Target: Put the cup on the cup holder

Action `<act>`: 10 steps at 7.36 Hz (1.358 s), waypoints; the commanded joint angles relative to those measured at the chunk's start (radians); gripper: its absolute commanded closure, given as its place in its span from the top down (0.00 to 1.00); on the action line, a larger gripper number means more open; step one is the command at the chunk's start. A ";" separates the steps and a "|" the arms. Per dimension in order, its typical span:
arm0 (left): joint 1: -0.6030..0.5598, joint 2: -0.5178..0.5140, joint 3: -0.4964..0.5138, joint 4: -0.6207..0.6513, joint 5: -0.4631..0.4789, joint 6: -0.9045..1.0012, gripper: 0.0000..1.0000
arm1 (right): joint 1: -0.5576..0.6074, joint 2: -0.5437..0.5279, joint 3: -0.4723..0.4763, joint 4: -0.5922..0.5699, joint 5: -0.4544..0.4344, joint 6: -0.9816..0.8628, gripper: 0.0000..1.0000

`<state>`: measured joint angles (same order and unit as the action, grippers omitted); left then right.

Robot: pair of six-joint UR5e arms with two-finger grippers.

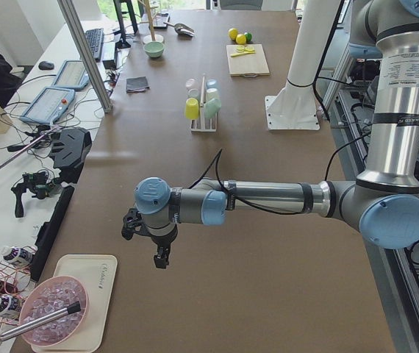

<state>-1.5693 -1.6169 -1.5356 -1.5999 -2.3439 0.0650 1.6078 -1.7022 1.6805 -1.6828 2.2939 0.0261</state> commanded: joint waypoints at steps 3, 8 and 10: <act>0.000 0.005 0.000 0.000 0.000 0.001 0.98 | 0.000 -0.001 -0.015 0.000 -0.001 0.000 1.00; 0.000 0.002 0.000 0.001 0.000 -0.002 0.98 | 0.001 0.001 -0.027 0.008 0.002 0.000 1.00; 0.000 0.002 0.000 0.000 0.000 -0.002 0.98 | 0.001 0.001 -0.025 0.008 0.003 0.000 1.00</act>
<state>-1.5693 -1.6153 -1.5355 -1.5995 -2.3439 0.0629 1.6085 -1.7012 1.6544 -1.6752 2.2961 0.0258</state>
